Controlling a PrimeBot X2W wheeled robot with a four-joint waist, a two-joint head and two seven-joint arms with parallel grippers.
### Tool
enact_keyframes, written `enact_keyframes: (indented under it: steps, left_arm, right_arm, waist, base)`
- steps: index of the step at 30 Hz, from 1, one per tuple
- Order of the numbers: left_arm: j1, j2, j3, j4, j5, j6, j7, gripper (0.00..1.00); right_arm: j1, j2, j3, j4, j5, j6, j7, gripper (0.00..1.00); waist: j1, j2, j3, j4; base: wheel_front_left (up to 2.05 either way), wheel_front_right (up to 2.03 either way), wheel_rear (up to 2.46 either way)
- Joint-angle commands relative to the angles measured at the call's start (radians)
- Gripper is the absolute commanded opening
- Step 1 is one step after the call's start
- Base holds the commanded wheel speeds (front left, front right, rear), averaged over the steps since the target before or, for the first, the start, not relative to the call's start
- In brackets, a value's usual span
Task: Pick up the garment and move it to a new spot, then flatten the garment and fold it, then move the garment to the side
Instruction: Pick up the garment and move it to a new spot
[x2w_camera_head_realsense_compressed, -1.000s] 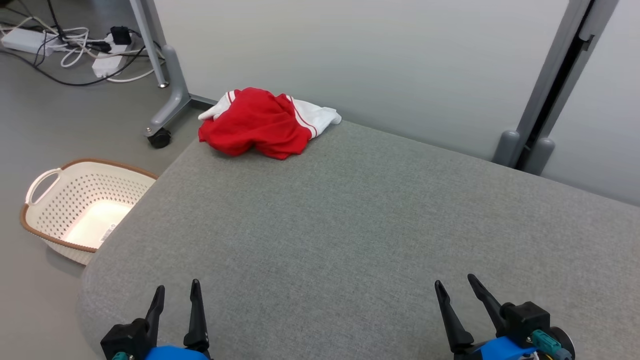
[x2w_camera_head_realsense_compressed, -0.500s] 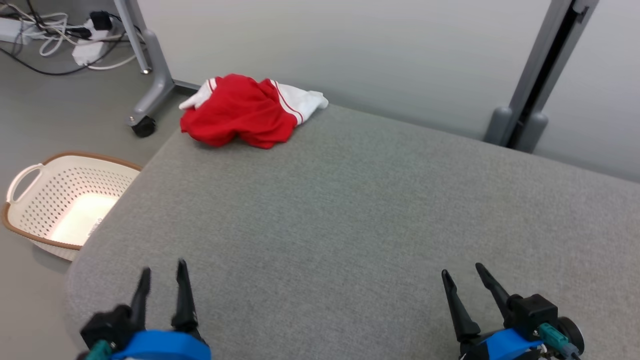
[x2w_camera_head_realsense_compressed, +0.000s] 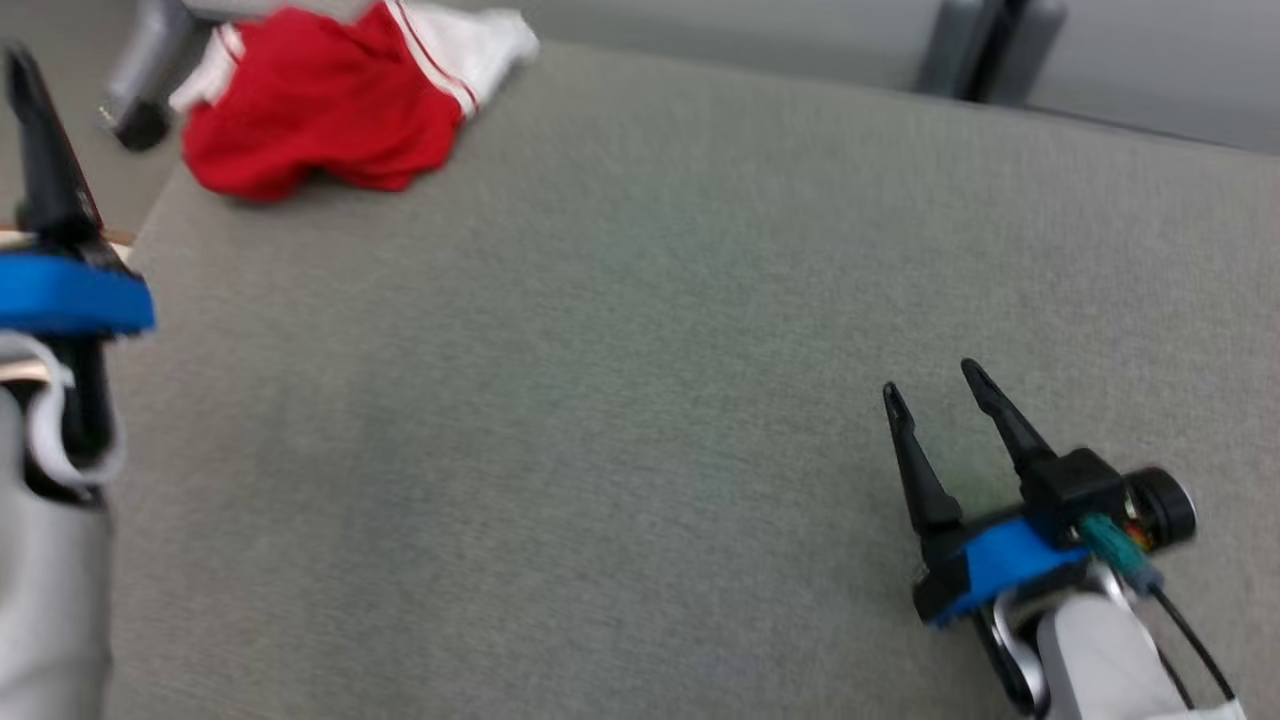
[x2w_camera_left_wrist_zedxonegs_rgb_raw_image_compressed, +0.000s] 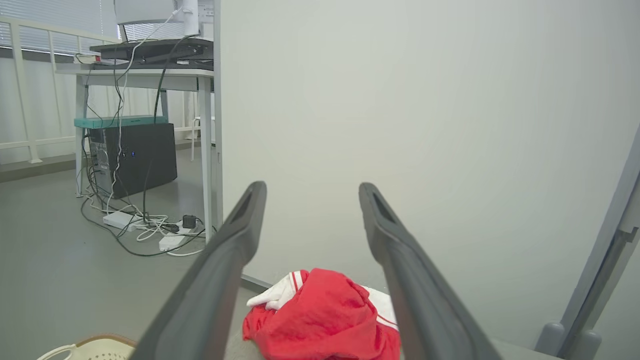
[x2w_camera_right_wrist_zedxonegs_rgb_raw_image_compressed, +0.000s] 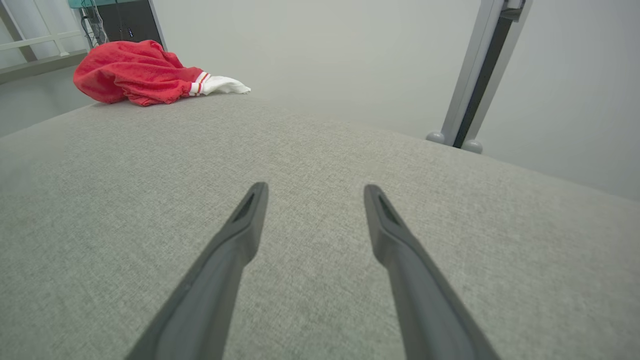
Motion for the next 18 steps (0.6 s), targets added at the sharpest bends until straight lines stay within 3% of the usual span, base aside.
enact_keyframes:
  steps: [1,10,18]
  left_arm:
    - [-0.089,0.019,0.015,0.036,-0.013,-0.004,0.021,1.0]
    - [-0.355,0.069,-0.007,0.296,-0.02,-0.034,0.103,1.0]
    - [-0.429,0.099,-0.058,0.542,-0.01,-0.082,0.161,1.0]
  right_arm:
    - [-0.041,-0.003,0.017,-0.023,-0.013,0.0,0.008,1.0]
    - [-0.158,-0.003,0.146,-0.132,-0.013,0.0,0.043,1.0]
    - [-0.149,-0.006,0.12,-0.19,-0.059,0.0,0.064,1.0]
  waist:
    - [-0.0001,0.0,0.054,-0.007]
    - [-0.0001,0.0,0.266,-0.111]
    - [-0.0001,0.0,0.363,-0.17]
  base:
    - [0.0,0.0,0.0]
    - [0.0,0.0,0.0]
    - [0.0,0.0,0.0]
